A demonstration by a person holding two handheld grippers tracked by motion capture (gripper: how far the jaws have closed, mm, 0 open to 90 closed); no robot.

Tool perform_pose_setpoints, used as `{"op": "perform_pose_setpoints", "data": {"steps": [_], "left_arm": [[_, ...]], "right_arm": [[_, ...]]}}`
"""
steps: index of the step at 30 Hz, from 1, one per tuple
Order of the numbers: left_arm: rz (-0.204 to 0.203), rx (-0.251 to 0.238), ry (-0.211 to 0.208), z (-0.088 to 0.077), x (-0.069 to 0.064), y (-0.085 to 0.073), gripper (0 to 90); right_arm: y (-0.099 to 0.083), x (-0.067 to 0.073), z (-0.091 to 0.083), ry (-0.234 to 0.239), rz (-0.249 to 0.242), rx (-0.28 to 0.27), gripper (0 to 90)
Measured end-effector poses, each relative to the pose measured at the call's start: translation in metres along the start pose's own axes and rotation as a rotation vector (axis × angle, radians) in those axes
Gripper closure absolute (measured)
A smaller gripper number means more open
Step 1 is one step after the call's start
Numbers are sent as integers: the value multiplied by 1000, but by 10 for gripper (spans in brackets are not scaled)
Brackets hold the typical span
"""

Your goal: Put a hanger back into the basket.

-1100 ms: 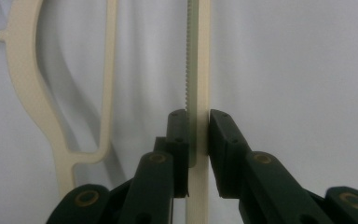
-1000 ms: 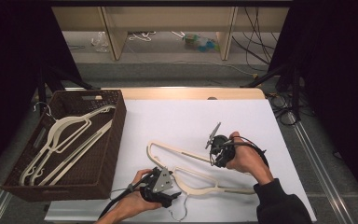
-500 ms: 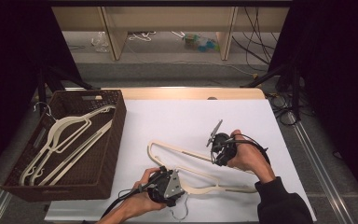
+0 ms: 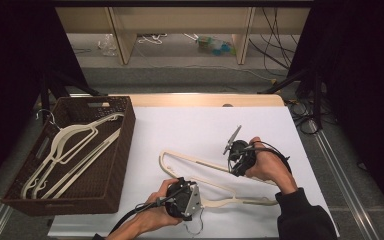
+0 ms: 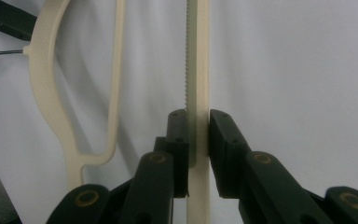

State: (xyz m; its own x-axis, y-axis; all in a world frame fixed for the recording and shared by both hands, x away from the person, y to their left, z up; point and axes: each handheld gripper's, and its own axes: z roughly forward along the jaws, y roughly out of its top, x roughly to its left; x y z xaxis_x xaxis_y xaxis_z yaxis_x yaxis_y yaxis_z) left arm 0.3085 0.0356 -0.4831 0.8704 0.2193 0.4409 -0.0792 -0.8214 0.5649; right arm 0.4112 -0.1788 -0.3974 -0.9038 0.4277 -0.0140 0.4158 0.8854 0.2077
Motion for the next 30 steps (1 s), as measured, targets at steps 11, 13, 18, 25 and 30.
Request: {"op": "perform_pose_setpoints", "data": {"steps": [11, 13, 18, 25, 30], "left_arm": [[46, -102, -1, -7, 1, 2, 345], [52, -124, -17, -7, 1, 2, 383], [80, -157, -62, -8, 0, 2, 451], [122, -168, -103, -9, -1, 2, 536], [143, -195, -117, -12, -2, 3, 590]], "right_arm": [[-11, -10, 1, 33, 15, -28, 787], [-13, -12, 0, 46, 15, -34, 787], [-15, -14, 3, 56, 22, -29, 786], [-18, -16, 8, 101, 18, -39, 787], [-21, -18, 11, 126, 21, -48, 786]]}}
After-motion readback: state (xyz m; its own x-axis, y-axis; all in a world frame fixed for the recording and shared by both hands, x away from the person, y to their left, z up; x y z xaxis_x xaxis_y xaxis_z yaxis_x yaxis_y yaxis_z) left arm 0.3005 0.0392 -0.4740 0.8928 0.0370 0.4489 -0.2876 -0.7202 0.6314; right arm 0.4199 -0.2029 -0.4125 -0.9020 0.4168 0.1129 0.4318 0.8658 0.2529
